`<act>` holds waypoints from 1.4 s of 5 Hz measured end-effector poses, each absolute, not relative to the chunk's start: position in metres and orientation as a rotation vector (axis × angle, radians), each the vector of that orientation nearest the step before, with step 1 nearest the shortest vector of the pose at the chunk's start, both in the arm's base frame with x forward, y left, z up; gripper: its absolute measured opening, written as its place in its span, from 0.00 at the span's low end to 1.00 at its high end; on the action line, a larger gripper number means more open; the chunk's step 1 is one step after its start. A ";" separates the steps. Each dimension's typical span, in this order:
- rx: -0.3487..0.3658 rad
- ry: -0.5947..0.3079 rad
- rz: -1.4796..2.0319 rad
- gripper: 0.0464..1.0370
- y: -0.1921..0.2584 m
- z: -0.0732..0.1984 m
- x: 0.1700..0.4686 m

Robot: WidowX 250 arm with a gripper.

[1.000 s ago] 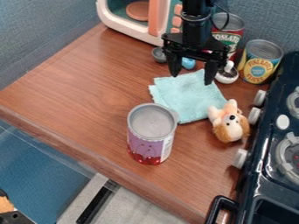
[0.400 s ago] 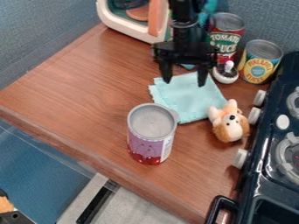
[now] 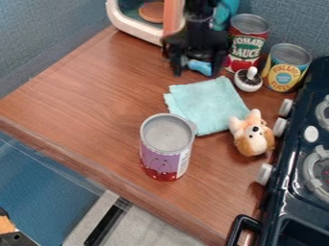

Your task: Pick up the blue spoon and move it in front of the microwave

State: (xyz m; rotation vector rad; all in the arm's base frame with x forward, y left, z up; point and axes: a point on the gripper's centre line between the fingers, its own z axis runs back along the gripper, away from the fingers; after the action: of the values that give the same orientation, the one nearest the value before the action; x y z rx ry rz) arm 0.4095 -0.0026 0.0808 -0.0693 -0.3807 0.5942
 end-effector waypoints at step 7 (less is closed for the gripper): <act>-0.054 -0.442 0.987 0.96 -0.001 0.054 0.454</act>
State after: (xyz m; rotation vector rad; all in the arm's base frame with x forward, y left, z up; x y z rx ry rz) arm 0.4538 -0.0009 0.0539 -0.0538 -0.4422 0.9875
